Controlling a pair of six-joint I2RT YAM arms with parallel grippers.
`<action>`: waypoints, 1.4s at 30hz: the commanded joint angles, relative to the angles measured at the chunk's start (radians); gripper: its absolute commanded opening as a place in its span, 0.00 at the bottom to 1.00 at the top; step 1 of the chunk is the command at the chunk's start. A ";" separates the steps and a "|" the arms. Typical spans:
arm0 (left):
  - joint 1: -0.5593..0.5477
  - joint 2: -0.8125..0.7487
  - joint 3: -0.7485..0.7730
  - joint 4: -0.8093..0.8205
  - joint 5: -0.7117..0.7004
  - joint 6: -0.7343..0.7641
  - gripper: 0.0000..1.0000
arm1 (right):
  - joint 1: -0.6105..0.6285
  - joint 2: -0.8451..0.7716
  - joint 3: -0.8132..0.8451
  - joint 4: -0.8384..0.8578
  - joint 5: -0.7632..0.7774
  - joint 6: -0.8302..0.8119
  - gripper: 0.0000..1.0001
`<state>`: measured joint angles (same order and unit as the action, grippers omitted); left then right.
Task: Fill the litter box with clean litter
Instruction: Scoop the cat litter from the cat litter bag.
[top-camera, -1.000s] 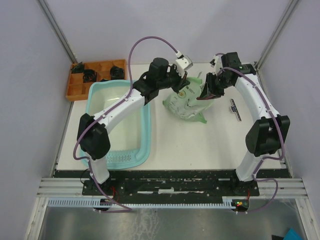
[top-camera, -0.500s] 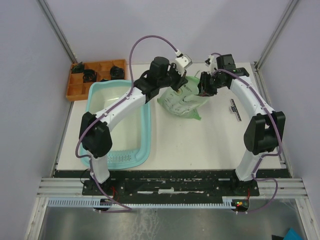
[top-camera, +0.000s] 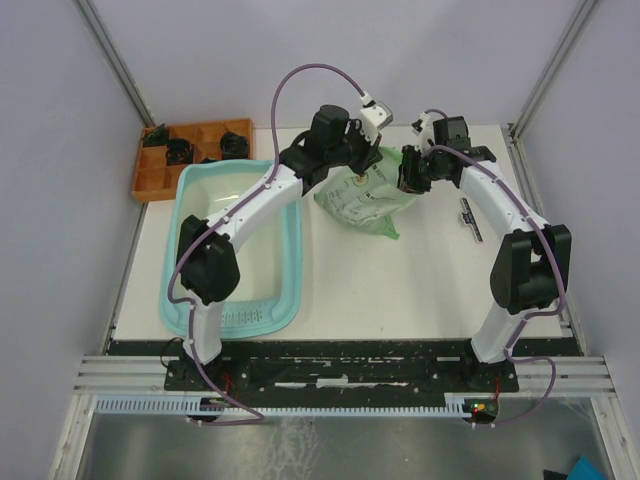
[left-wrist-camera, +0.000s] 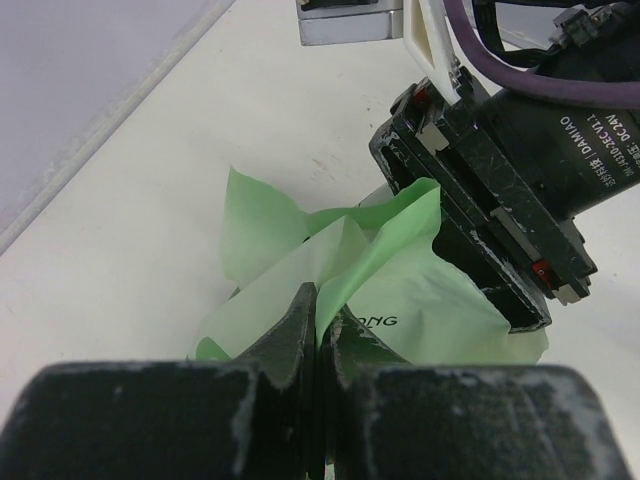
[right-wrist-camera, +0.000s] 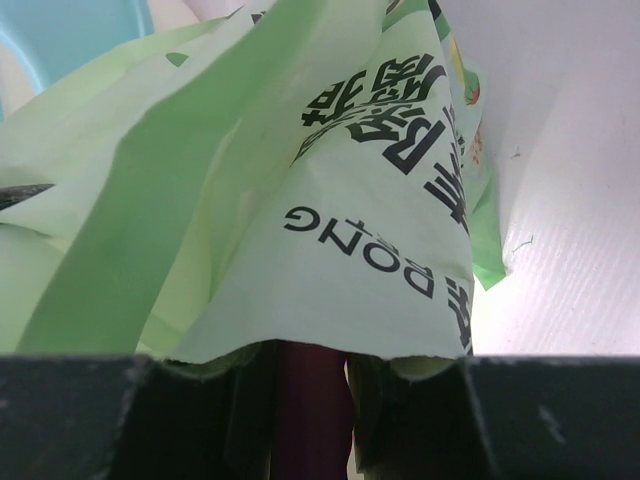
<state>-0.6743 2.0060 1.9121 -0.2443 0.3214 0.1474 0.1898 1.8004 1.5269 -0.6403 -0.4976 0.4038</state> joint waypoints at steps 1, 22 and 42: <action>-0.079 -0.038 0.090 0.180 0.153 -0.059 0.03 | 0.071 0.185 -0.118 0.045 0.116 -0.009 0.02; -0.101 -0.049 0.171 0.189 0.142 -0.078 0.03 | 0.050 0.151 -0.281 0.310 -0.112 0.113 0.02; -0.149 -0.006 0.248 0.171 0.147 -0.092 0.03 | -0.001 0.158 -0.361 0.562 -0.321 0.240 0.02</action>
<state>-0.6857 2.1181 2.1296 -0.4221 0.2581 0.1314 0.1337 1.8214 1.2690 -0.1123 -0.7517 0.5789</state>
